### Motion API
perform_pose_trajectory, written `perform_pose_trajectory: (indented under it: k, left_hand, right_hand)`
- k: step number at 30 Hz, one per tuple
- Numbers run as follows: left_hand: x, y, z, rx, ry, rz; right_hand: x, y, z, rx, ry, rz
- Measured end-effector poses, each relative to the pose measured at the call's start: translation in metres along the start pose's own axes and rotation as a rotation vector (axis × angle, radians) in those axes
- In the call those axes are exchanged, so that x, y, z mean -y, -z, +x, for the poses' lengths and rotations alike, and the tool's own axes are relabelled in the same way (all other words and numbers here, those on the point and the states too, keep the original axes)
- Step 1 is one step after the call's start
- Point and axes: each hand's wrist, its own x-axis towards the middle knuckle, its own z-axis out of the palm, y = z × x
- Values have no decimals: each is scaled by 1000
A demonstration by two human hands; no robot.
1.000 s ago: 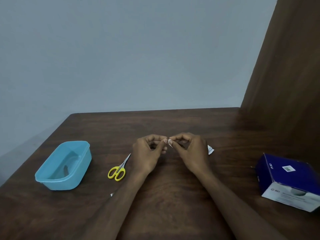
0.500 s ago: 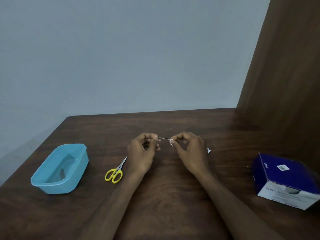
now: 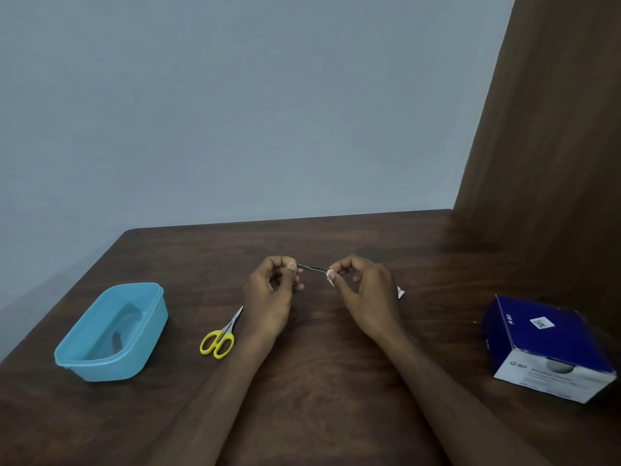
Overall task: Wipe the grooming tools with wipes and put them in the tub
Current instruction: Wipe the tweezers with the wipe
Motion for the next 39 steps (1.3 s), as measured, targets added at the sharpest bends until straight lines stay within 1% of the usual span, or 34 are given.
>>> perform_pose_trajectory:
  k: [5, 8, 11, 16, 21, 23, 26, 29, 31, 34, 36, 37, 39]
  left_hand:
    - [-2, -1, -1, 0, -2, -74]
    - [-3, 0, -1, -5, 26, -118]
    - [-4, -1, -3, -18, 60, -151]
    - [-5, 2, -4, -59, 28, -115]
    - [-5, 5, -4, -61, 89, -173]
    - [-5, 5, -3, -66, 107, -178]
    - [-6, 6, -3, -79, 127, -179]
    - [-6, 7, -5, -48, 146, -173]
    - [-6, 8, -6, -19, 141, -146]
    - [-7, 7, -8, 3, 135, -115]
    - [-7, 8, -8, -2, 146, -117]
    - [-7, 8, -8, -3, 153, -119]
    - [-7, 8, -8, 6, 169, -120]
  right_hand:
    - [3, -1, 0, 58, -47, 96]
    - [4, -2, 0, 57, -51, 130]
    - [4, 0, 0, 42, -9, 104]
    - [5, 3, -1, 42, 109, 26]
    - [4, 3, 0, 13, 151, 43]
    - [3, 3, 1, -13, 120, 98]
    - [3, 3, 1, -24, 3, 193]
    - [0, 1, 3, -2, -120, 301]
    - [-1, 1, 4, -8, -157, 359]
    - [-4, 0, 6, -63, -217, 372]
    - [-5, 2, 7, -149, -232, 345]
    - [-4, 3, 7, -199, -211, 325]
    - [0, 8, 5, -270, -105, 270]
